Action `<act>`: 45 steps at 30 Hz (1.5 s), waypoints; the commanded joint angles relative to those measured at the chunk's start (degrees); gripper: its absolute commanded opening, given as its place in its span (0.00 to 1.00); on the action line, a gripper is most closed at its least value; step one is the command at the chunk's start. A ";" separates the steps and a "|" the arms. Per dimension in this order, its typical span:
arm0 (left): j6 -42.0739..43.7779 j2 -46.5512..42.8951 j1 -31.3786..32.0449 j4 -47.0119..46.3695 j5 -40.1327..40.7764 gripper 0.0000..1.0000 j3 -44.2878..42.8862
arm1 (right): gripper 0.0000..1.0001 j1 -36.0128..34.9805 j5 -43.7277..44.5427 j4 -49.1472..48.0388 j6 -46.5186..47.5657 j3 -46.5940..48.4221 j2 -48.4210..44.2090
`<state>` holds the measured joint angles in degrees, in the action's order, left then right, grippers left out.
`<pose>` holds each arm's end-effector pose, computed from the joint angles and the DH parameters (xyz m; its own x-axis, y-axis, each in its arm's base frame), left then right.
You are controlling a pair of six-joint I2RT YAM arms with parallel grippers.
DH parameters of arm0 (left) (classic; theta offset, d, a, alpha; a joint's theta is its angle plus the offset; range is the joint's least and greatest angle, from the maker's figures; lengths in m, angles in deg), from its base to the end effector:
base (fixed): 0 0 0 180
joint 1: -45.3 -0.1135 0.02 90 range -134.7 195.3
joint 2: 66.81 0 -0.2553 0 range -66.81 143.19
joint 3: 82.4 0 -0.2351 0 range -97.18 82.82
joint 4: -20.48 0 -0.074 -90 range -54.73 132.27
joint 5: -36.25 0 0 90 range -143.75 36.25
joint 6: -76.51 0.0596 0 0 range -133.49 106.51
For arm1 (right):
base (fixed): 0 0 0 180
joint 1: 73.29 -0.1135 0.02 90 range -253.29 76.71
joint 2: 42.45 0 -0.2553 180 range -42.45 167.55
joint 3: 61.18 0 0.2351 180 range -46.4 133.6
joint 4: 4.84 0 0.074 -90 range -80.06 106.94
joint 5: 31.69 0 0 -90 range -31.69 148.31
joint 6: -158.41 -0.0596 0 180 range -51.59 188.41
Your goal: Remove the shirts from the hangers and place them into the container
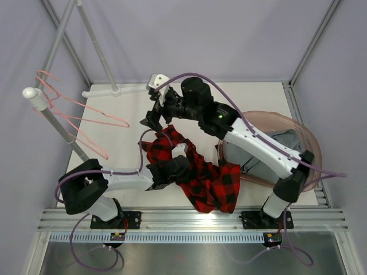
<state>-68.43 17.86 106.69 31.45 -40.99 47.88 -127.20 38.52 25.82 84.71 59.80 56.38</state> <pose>0.1461 -0.2403 0.1381 -0.8382 -0.1304 -0.5295 0.1680 0.8620 -0.4783 0.2226 0.3396 0.4352 0.1851 -0.1944 -0.9633 -0.9436 0.2387 -0.2295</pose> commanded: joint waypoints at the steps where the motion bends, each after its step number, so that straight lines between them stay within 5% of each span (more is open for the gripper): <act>1: 4.04 -2.92 1.02 7.12 3.23 0.00 -6.71 | 0.99 0.56 15.34 3.95 -1.44 -1.86 -10.74; 6: 12.56 -6.35 1.19 16.96 6.49 0.00 -20.21 | 1.00 3.88 39.00 19.66 -10.63 -0.73 -23.02; 10: 22.31 -5.57 1.19 23.13 9.65 0.00 -35.69 | 1.00 4.43 49.20 32.58 -20.23 -0.20 -33.59; 15: 37.95 0.23 0.75 25.78 12.91 0.00 -57.40 | 0.99 4.43 50.82 43.43 -29.19 -4.14 -50.44; 19: 49.90 7.61 0.66 23.25 6.17 0.00 -77.94 | 0.99 4.43 49.06 50.02 -31.58 -7.22 -57.33; 25: 56.59 16.40 0.67 15.69 -12.96 0.00 -92.93 | 0.99 4.43 50.38 56.19 -34.84 -12.76 -62.96; 36: 47.48 25.54 0.23 -1.62 -49.90 0.00 -104.61 | 0.99 4.51 48.61 53.64 -36.86 -20.41 -68.59; 39: 41.51 25.55 -1.26 -8.36 -56.49 0.00 -105.25 | 0.99 4.52 48.45 52.94 -37.56 -22.08 -69.82; 42: 24.59 26.52 -3.63 -22.26 -62.74 0.00 -105.25 | 0.99 4.52 48.35 52.59 -37.74 -22.78 -70.44; 45: 22.25 28.36 -3.73 -23.61 -64.26 0.00 -108.84 | 0.99 4.51 49.58 52.68 -37.39 -22.87 -71.14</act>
<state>-36.25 46.34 103.87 22.76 -97.69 -55.07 -122.68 85.86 79.63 48.23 36.82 -13.48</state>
